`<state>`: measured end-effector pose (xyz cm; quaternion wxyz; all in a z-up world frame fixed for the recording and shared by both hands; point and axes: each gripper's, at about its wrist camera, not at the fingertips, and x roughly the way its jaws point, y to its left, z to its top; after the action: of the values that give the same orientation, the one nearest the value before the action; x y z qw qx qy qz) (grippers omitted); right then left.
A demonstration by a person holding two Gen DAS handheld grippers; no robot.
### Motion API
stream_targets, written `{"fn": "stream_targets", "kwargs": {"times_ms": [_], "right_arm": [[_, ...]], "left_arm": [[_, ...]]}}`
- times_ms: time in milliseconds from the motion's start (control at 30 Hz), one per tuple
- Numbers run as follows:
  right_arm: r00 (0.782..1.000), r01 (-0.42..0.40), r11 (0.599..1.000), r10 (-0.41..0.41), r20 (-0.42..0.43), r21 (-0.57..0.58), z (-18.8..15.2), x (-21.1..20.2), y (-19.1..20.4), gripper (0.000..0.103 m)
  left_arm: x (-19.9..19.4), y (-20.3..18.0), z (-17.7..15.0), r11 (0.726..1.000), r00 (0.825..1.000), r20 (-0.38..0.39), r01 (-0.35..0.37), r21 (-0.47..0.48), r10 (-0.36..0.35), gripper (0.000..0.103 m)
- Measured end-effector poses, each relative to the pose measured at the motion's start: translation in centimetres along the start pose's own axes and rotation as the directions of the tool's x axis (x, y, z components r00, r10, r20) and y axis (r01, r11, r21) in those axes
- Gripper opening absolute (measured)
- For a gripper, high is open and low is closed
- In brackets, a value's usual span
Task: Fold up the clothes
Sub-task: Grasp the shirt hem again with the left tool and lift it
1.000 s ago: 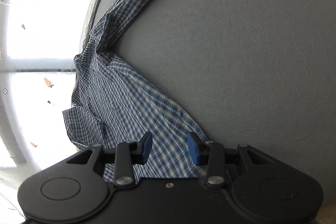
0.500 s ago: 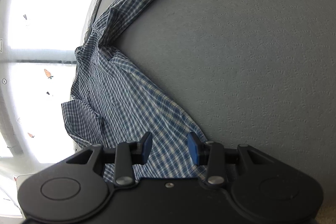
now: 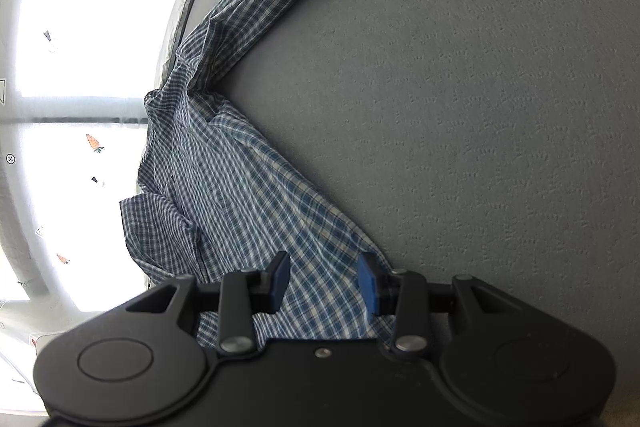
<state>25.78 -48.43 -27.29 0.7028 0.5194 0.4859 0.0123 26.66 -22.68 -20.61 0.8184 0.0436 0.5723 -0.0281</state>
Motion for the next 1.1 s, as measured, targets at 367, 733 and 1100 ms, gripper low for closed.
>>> {"fn": "stream_targets", "kwargs": {"times_ms": [367, 733, 1100], "right_arm": [[0.896, 0.392, 0.879, -0.297, 0.33, -0.271, 3.0, -3.5, 2.1, 0.038], [0.84, 0.531, 0.695, -0.355, 0.41, -0.485, 1.2, -1.6, 3.8, 0.063], [0.852, 0.514, 0.692, -0.342, 0.397, -0.506, 0.8, -0.9, 3.9, 0.081]], "left_arm": [[0.5, 0.6, 0.1, 0.999, 1.0, 0.006, 0.005, -0.032, -0.005, 0.073], [-0.1, 1.3, -0.2, 0.999, 0.999, 0.05, 0.01, -0.053, -0.008, 0.038], [-2.3, 5.5, -0.7, 0.96, 0.985, 0.127, 0.147, -0.24, -0.119, 0.008]]}}
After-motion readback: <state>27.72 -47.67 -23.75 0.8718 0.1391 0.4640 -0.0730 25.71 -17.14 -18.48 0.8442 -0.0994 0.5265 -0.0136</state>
